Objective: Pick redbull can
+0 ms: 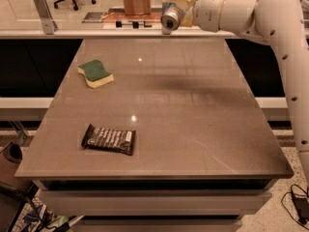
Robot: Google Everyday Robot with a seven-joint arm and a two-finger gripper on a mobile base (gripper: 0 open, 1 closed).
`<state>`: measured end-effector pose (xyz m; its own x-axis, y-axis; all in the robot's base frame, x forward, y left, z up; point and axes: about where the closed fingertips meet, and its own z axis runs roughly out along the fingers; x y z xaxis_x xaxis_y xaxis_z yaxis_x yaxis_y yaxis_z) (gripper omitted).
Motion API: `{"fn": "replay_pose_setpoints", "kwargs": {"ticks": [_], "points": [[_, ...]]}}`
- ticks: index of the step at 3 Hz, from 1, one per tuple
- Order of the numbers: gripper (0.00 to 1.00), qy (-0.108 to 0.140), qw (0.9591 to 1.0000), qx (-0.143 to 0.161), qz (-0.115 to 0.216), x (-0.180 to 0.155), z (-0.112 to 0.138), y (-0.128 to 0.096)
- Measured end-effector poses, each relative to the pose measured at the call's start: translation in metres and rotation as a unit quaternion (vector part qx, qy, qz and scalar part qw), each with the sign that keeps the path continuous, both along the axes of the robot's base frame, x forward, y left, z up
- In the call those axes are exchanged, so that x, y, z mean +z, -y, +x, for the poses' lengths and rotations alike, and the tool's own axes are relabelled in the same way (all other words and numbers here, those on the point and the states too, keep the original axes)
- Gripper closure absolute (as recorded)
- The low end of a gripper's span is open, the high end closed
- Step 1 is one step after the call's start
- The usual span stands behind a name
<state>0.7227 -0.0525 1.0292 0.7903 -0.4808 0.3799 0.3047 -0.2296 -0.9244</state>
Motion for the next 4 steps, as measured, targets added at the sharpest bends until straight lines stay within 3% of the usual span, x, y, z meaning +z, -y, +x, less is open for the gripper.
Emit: {"fn": "replay_pose_setpoints", "kwargs": {"ticks": [1,2,3,4], "points": [[1.0,0.055,0.9969,-0.018,-0.053,0.001,-0.005,0.004],[1.0,0.095,0.9907,-0.04,-0.088,-0.007,-0.008,0.005],[1.0,0.095,0.9908,-0.04,-0.088,-0.007,-0.008,0.005],[1.0,0.124,0.9851,-0.041,-0.112,-0.014,-0.012,0.001]]}}
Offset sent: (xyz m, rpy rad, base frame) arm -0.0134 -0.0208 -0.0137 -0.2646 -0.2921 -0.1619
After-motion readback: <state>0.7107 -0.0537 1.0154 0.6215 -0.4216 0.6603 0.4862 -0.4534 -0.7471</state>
